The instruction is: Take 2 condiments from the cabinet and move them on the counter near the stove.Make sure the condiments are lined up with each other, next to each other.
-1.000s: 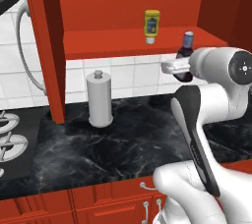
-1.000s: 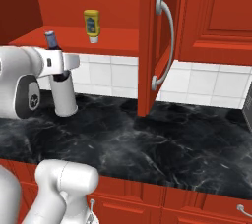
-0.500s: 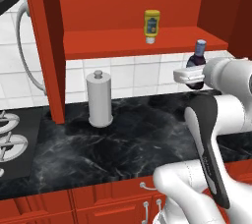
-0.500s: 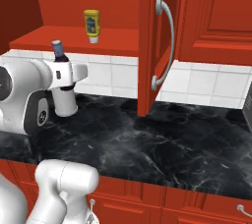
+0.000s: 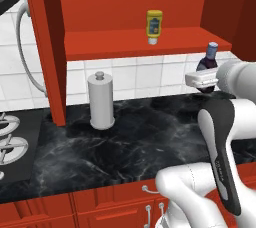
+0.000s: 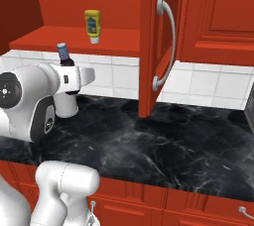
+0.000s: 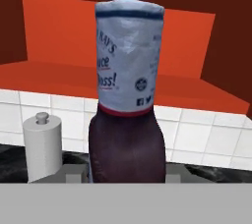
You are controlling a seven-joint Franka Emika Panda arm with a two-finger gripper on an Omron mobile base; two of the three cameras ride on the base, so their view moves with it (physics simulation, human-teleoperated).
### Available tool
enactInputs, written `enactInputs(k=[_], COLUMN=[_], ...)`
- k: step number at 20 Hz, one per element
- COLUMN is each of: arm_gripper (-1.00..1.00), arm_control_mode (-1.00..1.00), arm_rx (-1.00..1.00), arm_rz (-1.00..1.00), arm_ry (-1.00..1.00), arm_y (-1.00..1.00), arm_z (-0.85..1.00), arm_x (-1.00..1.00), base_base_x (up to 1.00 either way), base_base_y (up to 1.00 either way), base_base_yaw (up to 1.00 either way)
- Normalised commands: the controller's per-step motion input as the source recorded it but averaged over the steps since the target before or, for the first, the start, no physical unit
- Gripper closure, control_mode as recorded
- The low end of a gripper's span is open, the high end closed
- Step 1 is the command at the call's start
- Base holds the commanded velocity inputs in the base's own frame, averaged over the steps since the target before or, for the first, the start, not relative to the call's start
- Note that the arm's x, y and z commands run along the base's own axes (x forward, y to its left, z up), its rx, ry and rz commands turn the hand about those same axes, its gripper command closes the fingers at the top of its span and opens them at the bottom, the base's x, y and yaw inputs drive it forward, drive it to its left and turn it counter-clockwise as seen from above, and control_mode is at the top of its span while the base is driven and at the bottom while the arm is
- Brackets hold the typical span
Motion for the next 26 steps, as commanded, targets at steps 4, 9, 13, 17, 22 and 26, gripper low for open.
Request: enactInputs(k=[4, 9, 13, 17, 22, 26], arm_gripper=[1.0, 1.0, 1.0, 1.0, 1.0, 1.0], arm_control_mode=[1.0, 1.0, 1.0, 1.0, 1.0, 1.0], arm_rx=[0.0, 0.0, 0.0, 0.0, 0.0, 0.0], arm_rz=[0.0, 0.0, 0.0, 0.0, 0.0, 0.0], arm_ry=[0.0, 0.0, 0.0, 0.0, 0.0, 0.0], arm_y=[0.0, 0.0, 0.0, 0.0, 0.0, 0.0], arm_z=[0.0, 0.0, 0.0, 0.0, 0.0, 0.0], arm_x=[0.0, 0.0, 0.0, 0.0, 0.0, 0.0], base_base_x=[-0.58, -0.91, -0.41, -0.03, -0.26, -0.57], base_base_y=[0.01, 0.35, 0.92, 1.0, 0.97, 0.68], base_base_yaw=[0.0, 0.0, 0.0, 0.0, 0.0, 0.0])
